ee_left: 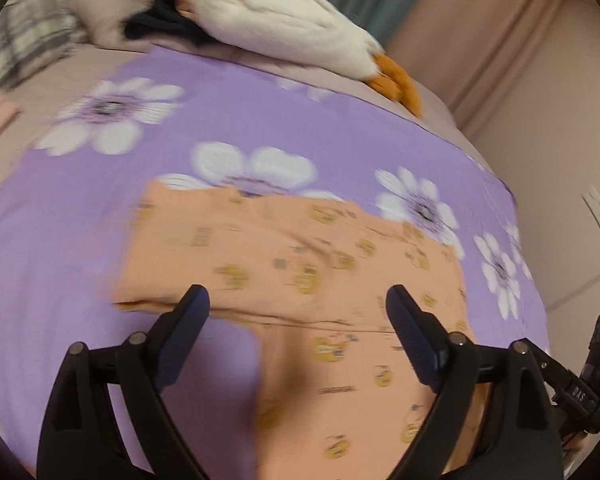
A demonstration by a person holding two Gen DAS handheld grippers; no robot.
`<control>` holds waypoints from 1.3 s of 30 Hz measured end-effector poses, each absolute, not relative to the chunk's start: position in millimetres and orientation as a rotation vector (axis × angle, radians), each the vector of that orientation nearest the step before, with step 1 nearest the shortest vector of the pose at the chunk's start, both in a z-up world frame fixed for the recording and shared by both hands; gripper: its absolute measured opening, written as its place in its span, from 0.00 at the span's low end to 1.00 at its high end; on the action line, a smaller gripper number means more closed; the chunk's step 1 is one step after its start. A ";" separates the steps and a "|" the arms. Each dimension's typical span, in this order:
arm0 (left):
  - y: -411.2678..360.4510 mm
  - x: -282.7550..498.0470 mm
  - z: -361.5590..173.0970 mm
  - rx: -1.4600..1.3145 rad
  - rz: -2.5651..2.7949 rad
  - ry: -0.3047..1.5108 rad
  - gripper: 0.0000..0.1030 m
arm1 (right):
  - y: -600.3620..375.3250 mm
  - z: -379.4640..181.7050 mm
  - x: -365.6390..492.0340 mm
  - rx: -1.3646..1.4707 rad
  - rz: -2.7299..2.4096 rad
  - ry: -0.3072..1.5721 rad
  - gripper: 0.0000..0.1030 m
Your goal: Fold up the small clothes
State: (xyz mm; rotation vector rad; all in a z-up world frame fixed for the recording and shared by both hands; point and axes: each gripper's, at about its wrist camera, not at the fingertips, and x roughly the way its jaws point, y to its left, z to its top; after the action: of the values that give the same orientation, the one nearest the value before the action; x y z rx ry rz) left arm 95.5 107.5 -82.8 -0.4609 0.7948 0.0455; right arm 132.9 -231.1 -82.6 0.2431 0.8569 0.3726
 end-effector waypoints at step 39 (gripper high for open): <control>199.5 34.0 -106.3 -0.624 0.321 0.815 0.89 | -71.7 38.0 196.1 0.042 0.762 0.766 0.08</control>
State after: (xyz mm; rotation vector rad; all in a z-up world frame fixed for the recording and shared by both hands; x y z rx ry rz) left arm 34.0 199.5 -106.3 -0.6240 0.8155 0.3211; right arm 196.1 -71.7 38.0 0.0419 0.7662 0.7617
